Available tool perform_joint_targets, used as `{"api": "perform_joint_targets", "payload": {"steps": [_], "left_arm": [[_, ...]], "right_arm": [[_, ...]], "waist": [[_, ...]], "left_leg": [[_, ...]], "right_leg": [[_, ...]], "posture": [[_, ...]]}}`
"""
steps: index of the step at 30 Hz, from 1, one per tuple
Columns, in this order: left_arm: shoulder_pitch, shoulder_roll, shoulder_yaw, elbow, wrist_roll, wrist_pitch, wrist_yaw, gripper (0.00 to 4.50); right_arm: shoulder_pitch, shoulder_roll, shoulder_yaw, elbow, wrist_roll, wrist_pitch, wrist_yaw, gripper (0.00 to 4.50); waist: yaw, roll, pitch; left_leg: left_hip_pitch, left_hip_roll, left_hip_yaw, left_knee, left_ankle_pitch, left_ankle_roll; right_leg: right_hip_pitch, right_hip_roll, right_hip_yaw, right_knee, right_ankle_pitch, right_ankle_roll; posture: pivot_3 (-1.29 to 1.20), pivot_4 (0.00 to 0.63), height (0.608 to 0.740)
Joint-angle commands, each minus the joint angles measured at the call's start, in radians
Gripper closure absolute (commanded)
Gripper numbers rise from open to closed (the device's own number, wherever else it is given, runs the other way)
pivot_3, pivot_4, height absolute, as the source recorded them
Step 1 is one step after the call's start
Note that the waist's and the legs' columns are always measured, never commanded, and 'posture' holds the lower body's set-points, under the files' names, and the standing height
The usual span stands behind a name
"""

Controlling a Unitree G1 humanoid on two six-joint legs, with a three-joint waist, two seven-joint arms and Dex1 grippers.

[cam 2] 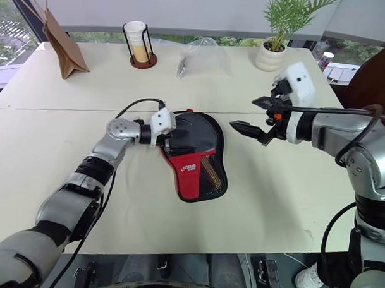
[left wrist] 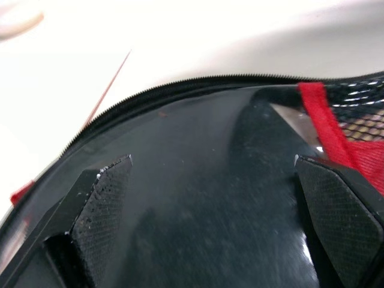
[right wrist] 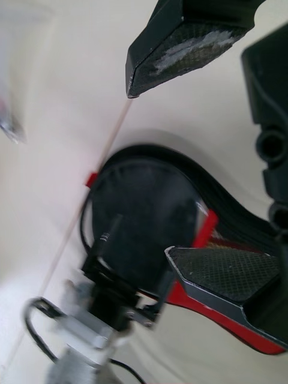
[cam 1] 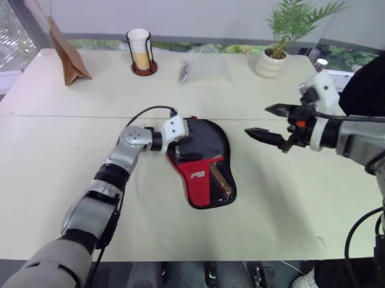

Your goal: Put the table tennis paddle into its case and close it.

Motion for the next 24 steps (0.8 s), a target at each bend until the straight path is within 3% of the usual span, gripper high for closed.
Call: {"api": "perform_joint_targets", "payload": {"steps": [1,9,24], "left_arm": [[0.035,0.067,0.095,-0.265,-0.147,0.169,-0.042,0.0],[0.125,0.203,0.19,-0.553,-0.247,0.391,-0.002,0.0],[0.242,0.351,0.284,-0.688,-0.293,0.481,0.067,0.0]], "right_arm": [[-0.018,0.014,0.048,-0.003,-0.024,-0.057,0.043,0.06],[-0.04,0.095,0.173,0.086,-0.086,-0.129,0.108,0.06],[-0.138,0.258,0.303,0.258,-0.227,-0.257,0.175,0.06]], "waist": [[-0.001,0.0,0.0],[0.006,0.0,0.0],[0.007,0.0,0.0]], "left_leg": [[-0.001,0.0,0.0,0.0,0.0,0.0],[-0.001,-0.001,-0.001,0.001,0.0,0.0],[-0.001,0.0,0.0,0.001,0.0,0.0]], "right_leg": [[-0.001,0.0,0.0,0.0,0.0,0.0],[0.0,0.0,0.0,0.0,0.0,0.0],[0.0,0.001,0.0,0.001,0.0,0.0]], "posture": [[0.0,0.15,0.734],[0.0,0.15,0.734],[0.0,0.15,0.734]]}}
